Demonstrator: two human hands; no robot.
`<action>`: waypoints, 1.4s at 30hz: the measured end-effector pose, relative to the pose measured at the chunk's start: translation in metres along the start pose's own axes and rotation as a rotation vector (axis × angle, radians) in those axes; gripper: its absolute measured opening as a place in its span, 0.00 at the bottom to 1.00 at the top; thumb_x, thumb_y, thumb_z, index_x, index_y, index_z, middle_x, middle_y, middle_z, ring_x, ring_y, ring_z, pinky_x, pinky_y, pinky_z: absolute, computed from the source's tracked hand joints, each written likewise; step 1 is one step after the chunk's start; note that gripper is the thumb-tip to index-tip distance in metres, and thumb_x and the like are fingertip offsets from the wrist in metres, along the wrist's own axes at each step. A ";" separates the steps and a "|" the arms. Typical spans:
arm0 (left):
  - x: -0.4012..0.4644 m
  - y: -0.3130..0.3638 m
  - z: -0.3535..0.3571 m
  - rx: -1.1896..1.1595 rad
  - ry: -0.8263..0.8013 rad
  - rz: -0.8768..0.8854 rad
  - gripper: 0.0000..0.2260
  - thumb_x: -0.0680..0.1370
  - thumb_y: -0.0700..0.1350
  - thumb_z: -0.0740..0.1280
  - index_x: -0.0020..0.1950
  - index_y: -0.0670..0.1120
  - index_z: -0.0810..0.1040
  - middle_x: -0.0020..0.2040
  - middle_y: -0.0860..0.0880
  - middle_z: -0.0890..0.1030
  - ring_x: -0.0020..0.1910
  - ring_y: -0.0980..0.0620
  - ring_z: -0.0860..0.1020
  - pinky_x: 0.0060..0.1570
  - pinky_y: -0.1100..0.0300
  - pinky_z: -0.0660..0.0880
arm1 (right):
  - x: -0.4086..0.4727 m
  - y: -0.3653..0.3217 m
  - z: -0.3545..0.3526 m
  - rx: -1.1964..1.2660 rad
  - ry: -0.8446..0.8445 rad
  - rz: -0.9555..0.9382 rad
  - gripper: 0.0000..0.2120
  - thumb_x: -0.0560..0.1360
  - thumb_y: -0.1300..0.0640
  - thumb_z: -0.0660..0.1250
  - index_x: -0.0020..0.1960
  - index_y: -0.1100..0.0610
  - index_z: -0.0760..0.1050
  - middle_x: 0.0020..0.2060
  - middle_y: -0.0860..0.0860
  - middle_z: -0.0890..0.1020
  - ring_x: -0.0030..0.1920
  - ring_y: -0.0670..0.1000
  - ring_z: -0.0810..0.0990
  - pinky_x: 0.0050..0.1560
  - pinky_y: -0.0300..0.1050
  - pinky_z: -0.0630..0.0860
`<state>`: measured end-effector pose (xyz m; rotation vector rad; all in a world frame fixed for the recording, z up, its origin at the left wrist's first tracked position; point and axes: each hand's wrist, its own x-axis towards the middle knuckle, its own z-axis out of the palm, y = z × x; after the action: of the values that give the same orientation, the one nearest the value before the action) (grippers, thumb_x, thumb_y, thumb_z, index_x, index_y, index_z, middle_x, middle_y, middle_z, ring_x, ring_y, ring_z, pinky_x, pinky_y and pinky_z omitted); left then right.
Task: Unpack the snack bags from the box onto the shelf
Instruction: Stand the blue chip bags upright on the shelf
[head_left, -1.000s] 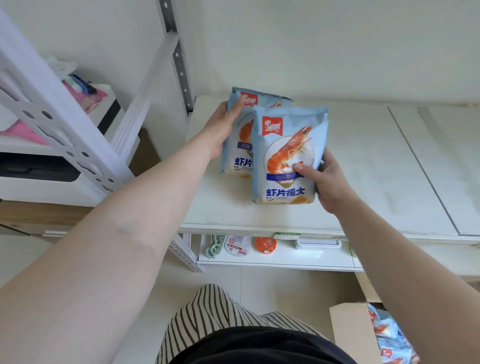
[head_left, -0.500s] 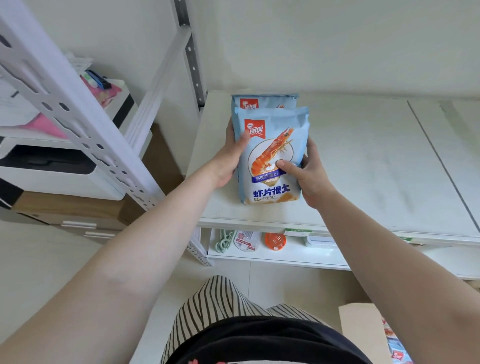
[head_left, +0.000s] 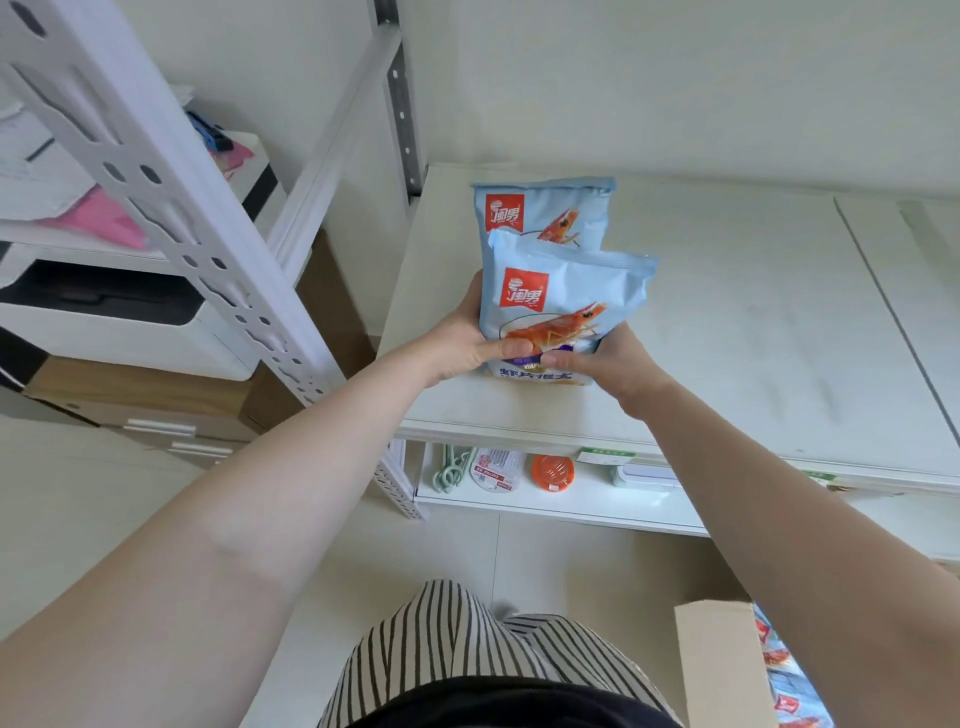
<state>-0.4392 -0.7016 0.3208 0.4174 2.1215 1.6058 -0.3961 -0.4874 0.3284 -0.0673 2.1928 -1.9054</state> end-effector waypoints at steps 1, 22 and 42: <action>-0.001 0.002 -0.001 0.007 -0.020 -0.011 0.50 0.62 0.60 0.79 0.76 0.49 0.57 0.70 0.52 0.71 0.68 0.55 0.71 0.67 0.56 0.71 | 0.001 0.000 -0.001 0.008 0.003 0.005 0.28 0.66 0.67 0.78 0.63 0.60 0.74 0.53 0.49 0.84 0.55 0.46 0.82 0.55 0.42 0.78; 0.048 -0.020 0.023 -0.224 0.458 0.328 0.22 0.80 0.51 0.62 0.72 0.46 0.65 0.65 0.50 0.77 0.62 0.56 0.77 0.59 0.61 0.75 | 0.062 0.021 0.012 0.156 0.236 -0.295 0.24 0.77 0.61 0.70 0.68 0.52 0.62 0.59 0.50 0.80 0.57 0.48 0.82 0.51 0.43 0.80; 0.185 -0.013 -0.068 -0.290 0.658 0.375 0.14 0.81 0.55 0.57 0.63 0.51 0.70 0.48 0.56 0.81 0.40 0.62 0.83 0.35 0.68 0.77 | 0.255 0.014 0.002 0.083 0.303 -0.536 0.34 0.67 0.46 0.75 0.67 0.52 0.63 0.59 0.47 0.81 0.58 0.49 0.82 0.58 0.59 0.79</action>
<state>-0.6327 -0.6704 0.2929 0.2101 2.2836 2.5031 -0.6415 -0.5346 0.2767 -0.4153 2.4694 -2.4228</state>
